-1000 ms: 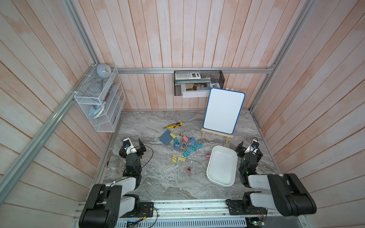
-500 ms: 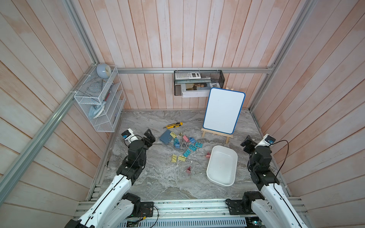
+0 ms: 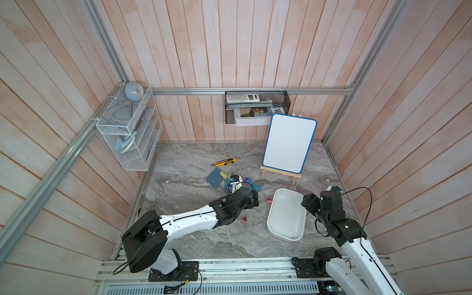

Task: Put the binder clips in the storage box
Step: Adjust the storage box at the center of the board.

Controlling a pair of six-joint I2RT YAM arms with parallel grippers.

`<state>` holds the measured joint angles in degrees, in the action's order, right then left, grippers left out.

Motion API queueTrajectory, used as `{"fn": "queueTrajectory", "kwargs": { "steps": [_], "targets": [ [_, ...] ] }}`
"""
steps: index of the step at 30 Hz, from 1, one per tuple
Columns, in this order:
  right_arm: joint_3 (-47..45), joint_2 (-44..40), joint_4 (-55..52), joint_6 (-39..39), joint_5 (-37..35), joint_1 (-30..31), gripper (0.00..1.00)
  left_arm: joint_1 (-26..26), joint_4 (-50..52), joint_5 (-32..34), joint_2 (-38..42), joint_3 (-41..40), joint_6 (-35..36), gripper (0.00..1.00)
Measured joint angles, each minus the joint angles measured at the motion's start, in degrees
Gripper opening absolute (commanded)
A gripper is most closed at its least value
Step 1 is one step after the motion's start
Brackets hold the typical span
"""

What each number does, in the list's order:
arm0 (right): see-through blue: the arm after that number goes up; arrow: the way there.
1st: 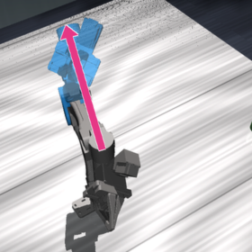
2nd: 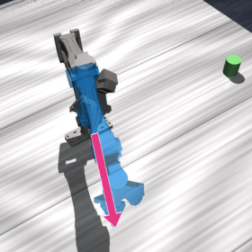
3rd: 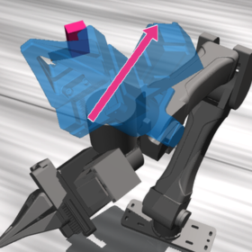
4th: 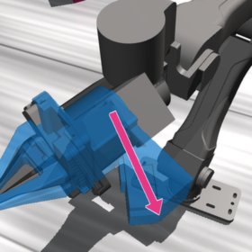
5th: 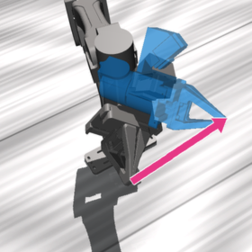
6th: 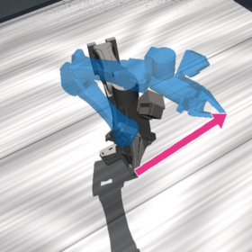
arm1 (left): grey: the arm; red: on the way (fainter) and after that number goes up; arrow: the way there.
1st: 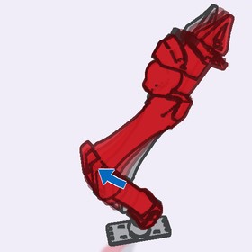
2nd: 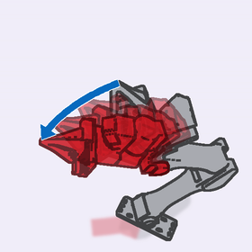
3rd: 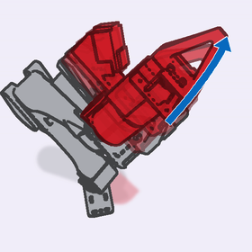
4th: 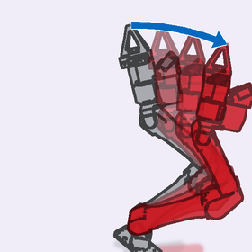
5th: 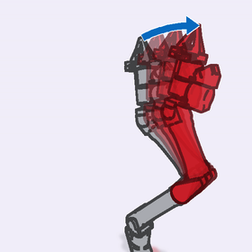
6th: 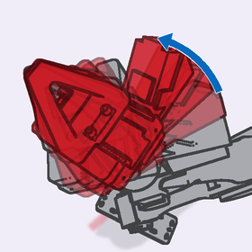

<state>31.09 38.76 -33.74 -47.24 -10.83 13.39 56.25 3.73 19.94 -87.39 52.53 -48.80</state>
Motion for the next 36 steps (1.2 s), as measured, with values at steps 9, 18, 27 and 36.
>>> {"fn": "queueTrajectory", "kwargs": {
  "steps": [9,18,27,36],
  "targets": [
    [0.04,13.70,-2.54,-6.25,-7.06,10.34,0.50,-1.81,-0.28,-0.24,-0.48,1.09,6.16,1.00],
    [-0.55,11.80,-2.84,-11.74,-13.84,16.76,0.30,-7.43,-0.07,-2.23,2.34,-1.40,7.37,1.00],
    [-2.34,8.09,-4.07,-23.43,-17.14,28.35,0.50,-7.82,-0.70,-2.99,2.47,-1.55,6.10,1.00],
    [2.21,2.47,-11.06,-18.40,-27.61,27.69,0.91,-7.65,-0.28,-2.60,5.75,-2.38,3.74,1.00]
  ]
}}
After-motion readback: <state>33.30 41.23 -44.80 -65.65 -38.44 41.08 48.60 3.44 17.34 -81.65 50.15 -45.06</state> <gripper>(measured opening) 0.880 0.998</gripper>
